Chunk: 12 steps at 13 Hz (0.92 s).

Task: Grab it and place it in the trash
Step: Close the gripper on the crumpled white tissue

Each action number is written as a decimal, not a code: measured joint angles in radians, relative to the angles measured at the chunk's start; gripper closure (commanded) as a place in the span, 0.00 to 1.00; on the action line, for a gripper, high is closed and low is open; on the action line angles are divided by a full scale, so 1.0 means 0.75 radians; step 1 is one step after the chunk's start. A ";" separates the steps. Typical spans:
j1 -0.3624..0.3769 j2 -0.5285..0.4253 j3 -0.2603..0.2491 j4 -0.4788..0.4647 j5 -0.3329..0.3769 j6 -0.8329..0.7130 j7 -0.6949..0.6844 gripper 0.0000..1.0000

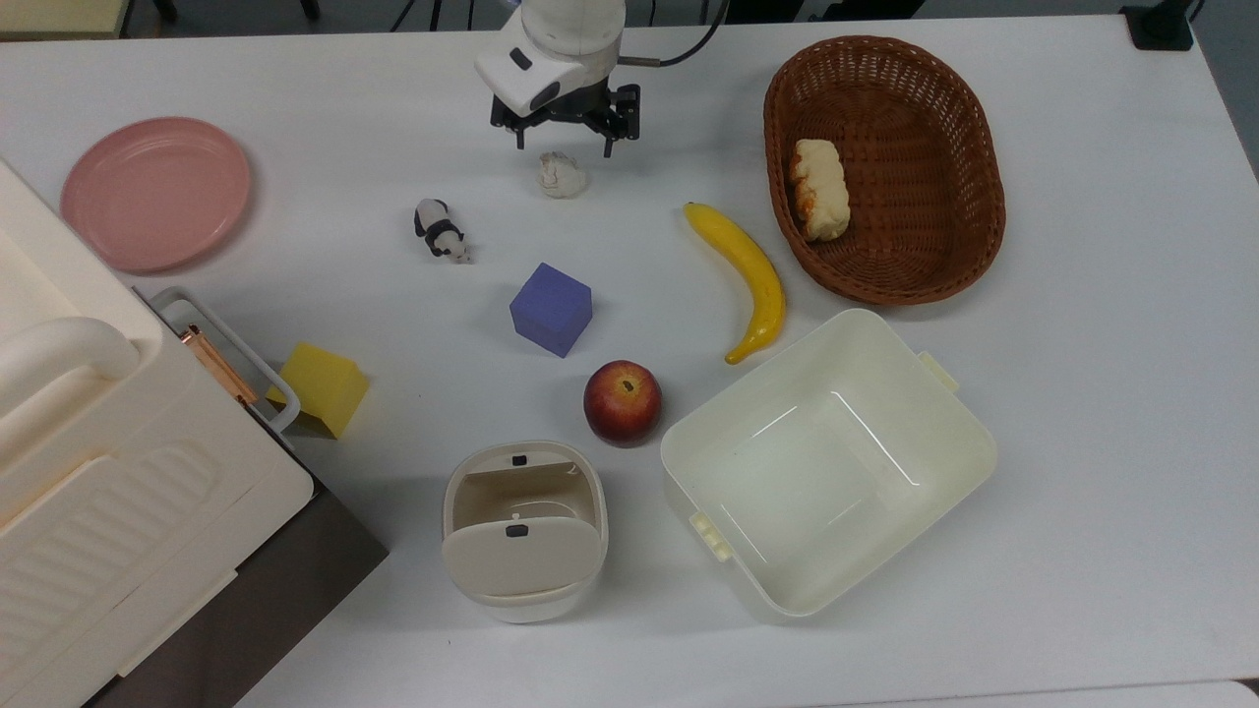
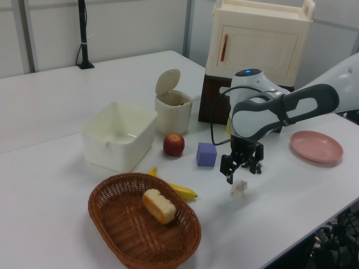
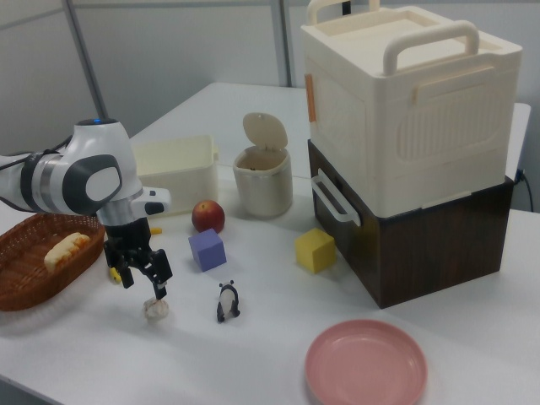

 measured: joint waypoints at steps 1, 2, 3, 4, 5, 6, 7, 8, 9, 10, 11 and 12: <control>0.000 -0.013 -0.003 -0.012 0.000 0.000 0.000 0.00; 0.000 -0.026 -0.003 -0.027 0.000 0.000 0.000 0.00; 0.000 -0.037 -0.003 -0.041 0.000 0.000 0.000 0.00; 0.000 -0.047 -0.003 -0.056 0.000 0.002 0.000 0.00; 0.000 -0.048 -0.003 -0.063 0.000 0.011 0.000 0.00; 0.000 -0.046 -0.003 -0.071 0.000 0.035 0.000 0.00; 0.000 -0.038 -0.003 -0.083 0.000 0.065 0.000 0.00; 0.000 -0.027 -0.003 -0.089 0.000 0.080 0.000 0.00; 0.000 -0.017 -0.003 -0.089 0.000 0.085 0.000 0.00; 0.000 -0.008 -0.003 -0.089 0.000 0.086 0.000 0.00; 0.000 -0.001 -0.003 -0.088 0.000 0.087 0.000 0.00; 0.000 0.008 -0.003 -0.084 0.000 0.091 0.000 0.00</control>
